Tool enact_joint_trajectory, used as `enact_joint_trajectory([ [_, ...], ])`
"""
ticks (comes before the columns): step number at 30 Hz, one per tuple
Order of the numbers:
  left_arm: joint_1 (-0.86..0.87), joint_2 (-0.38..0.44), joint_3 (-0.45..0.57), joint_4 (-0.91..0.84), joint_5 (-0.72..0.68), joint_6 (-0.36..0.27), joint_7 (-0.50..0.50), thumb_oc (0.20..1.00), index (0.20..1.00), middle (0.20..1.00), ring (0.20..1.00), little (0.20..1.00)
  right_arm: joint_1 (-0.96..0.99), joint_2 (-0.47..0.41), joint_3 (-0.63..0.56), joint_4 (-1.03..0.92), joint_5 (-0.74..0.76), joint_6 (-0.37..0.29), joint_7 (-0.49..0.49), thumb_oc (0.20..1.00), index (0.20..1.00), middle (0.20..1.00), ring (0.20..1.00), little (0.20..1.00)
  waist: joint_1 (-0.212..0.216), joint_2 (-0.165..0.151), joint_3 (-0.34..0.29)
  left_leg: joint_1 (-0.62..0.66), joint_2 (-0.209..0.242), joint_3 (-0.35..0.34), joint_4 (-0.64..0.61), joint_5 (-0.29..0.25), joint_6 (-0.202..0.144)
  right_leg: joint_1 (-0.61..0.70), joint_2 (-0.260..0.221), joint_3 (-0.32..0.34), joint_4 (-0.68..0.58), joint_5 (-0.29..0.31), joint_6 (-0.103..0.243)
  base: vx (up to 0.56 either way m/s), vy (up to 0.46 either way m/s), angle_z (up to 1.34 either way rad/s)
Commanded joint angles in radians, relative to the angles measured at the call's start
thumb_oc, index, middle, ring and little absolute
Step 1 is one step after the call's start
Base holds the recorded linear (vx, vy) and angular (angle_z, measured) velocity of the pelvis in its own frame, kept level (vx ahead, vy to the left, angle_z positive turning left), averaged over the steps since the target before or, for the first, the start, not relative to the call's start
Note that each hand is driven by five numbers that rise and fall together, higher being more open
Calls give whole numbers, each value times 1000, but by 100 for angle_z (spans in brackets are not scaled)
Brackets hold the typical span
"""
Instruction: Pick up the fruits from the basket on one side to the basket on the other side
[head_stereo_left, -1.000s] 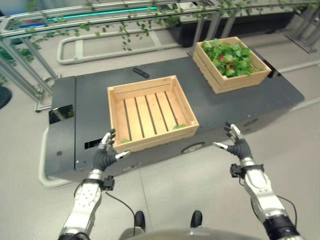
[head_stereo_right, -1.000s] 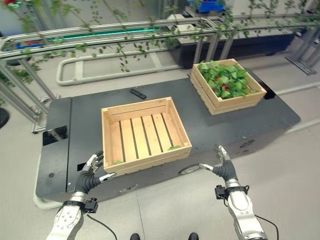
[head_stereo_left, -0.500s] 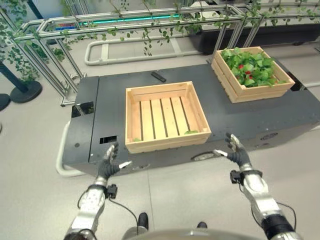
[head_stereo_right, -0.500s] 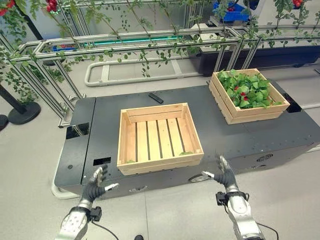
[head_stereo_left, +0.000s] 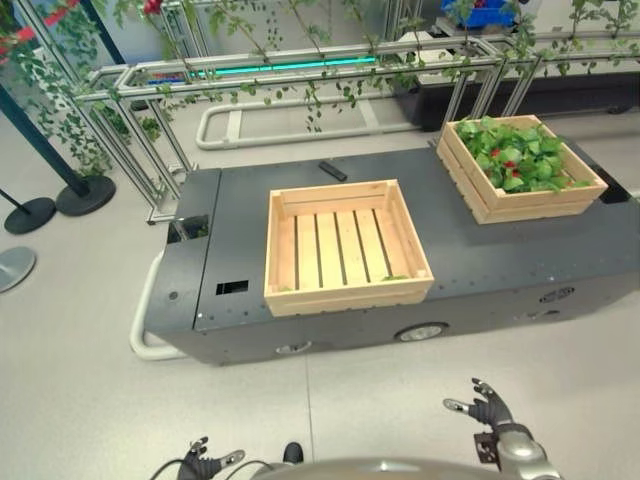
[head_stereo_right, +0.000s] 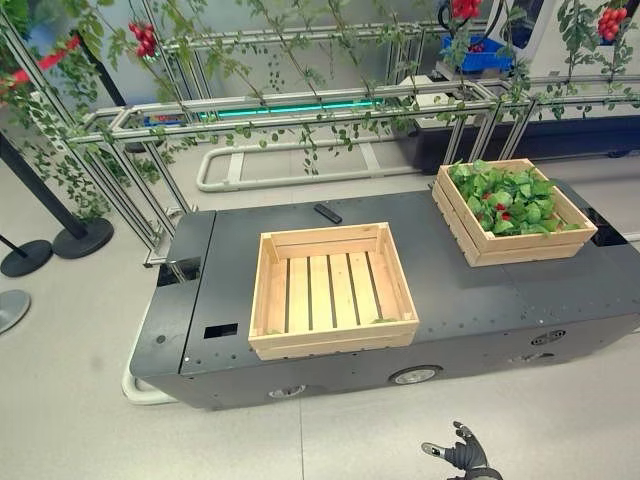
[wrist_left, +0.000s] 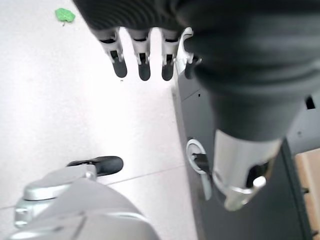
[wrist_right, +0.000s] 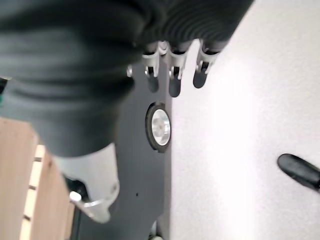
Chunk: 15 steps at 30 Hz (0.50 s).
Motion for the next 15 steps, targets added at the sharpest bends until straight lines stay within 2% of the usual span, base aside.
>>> enact_joint_trajectory([
  [1,-101,14,31,-18,-68,-46,21,1000,1000,1000,1000,1000,-61,-16,22,-52,7,-24,-5,1000,1000,1000,1000,1000,9,-55,37,37,-43,-1,70,-65,0,9,18,-12,12,7,-7,0,0,0],
  [2,-93,21,21,-93,-87,-68,28,1000,1000,1000,1000,1000,-60,-18,14,-91,27,-33,-6,1000,1000,1000,1000,1000,10,-57,37,35,-42,-4,69,-64,-1,9,17,-15,12,6,-8,0,0,0],
  [7,-87,28,15,-229,-147,-97,34,1000,1000,1000,1000,1000,-56,-24,0,-193,37,-54,-23,1000,1000,1000,1000,1000,16,-63,42,36,-42,-10,67,-63,-3,13,17,-20,12,6,-6,-3,-20,5],
  [15,-114,17,4,-183,-144,-91,42,1000,1000,1000,1000,1000,-66,-8,25,-142,23,-46,-25,1000,1000,1000,1000,1000,20,-65,39,41,-44,-17,62,-63,-2,22,16,-27,12,5,-8,0,-2,3],
])
